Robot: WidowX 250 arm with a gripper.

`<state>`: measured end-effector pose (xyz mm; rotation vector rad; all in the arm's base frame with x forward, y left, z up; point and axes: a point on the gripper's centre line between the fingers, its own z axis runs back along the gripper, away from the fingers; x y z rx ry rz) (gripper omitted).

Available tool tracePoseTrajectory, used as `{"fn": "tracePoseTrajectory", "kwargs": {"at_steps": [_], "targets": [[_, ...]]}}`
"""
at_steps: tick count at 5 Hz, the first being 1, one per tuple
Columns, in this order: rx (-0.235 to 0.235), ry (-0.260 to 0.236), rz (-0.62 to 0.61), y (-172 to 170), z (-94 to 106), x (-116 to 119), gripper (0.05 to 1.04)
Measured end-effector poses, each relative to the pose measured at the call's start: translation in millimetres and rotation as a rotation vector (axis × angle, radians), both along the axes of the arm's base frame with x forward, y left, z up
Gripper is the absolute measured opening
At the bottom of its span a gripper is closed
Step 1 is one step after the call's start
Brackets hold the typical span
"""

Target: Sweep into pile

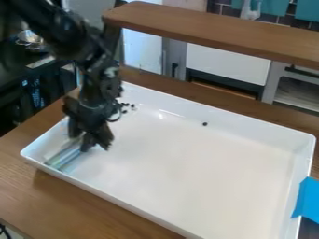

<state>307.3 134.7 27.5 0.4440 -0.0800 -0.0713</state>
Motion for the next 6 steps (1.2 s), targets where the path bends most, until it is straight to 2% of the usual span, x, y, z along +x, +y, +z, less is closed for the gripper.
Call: {"fn": "tracePoseTrajectory", "kwargs": {"at_steps": [1,2,3,4,5,6], "targets": [[0.027,-0.012,-0.013,14,0.3,1,0.369],[-0.034,-0.007,-0.005,11,0.4,1,0.369],[-0.189,-0.024,0.039,-17,12.8,5,0.369],[-0.347,-0.084,0.076,-61,33.9,32,0.369],[-0.436,-0.103,0.07,-109,53.0,50,0.369],[-0.496,-0.074,0.049,-154,52.2,68,0.369]]}}
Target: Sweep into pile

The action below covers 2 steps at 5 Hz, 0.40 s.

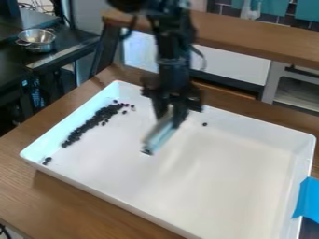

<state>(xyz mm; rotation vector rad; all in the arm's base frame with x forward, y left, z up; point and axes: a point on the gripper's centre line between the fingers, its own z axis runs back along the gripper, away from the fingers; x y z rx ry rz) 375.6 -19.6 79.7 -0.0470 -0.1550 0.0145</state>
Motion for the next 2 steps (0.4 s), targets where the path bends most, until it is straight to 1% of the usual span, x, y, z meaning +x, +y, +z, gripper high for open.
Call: {"fn": "tracePoseTrajectory", "kwargs": {"at_steps": [1,2], "targets": [[0.004,0.012,-0.016,-34,-13.0,16,0.369],[0.029,0.014,-0.002,-33,-26.3,31,0.369]]}}
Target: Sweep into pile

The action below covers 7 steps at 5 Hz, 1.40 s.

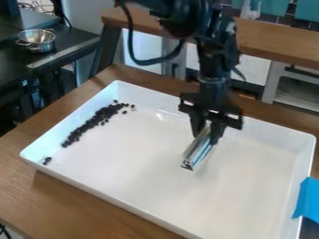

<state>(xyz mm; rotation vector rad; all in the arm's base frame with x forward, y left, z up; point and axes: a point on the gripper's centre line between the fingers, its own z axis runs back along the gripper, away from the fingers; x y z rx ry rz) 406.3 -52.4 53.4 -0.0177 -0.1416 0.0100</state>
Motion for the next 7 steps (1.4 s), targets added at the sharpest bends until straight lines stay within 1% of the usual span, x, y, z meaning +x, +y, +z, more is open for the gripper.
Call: {"fn": "tracePoseTrajectory", "kwargs": {"at_steps": [1,3,4,5,6,7], "targets": [[0.016,0.007,0.009,7,-12.8,12,0.369],[0.027,0.012,0.06,38,-19.5,22,0.369],[0.018,0.013,0.086,58,-17.7,24,0.369],[0.017,0.029,0.112,82,-18.0,20,0.369],[0.031,0.036,0.132,106,-18.5,16,0.37],[0.05,0.056,0.166,137,-18.7,8,0.369]]}}
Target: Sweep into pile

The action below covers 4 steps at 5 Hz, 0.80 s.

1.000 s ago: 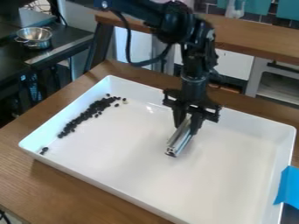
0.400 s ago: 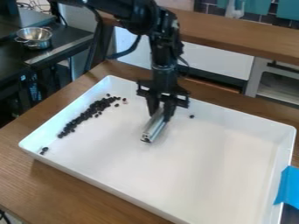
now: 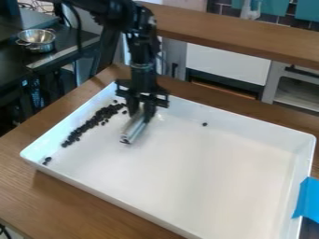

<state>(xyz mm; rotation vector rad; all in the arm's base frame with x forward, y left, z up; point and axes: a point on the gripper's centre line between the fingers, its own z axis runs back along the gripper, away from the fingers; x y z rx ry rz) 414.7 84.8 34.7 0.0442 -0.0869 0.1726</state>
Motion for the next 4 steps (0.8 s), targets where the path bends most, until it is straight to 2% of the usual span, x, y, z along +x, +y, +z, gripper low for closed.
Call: {"fn": "tracePoseTrajectory", "kwargs": {"at_steps": [1,2,3,4], "targets": [[0.037,-0.022,0.037,33,-2.1,-3,0.369],[0.003,-0.028,0.044,30,-6.3,-6,0.369],[-0.097,-0.042,-0.018,-8,8.5,-10,0.369],[-0.132,-0.095,-0.141,-60,16.9,-6,0.369]]}}
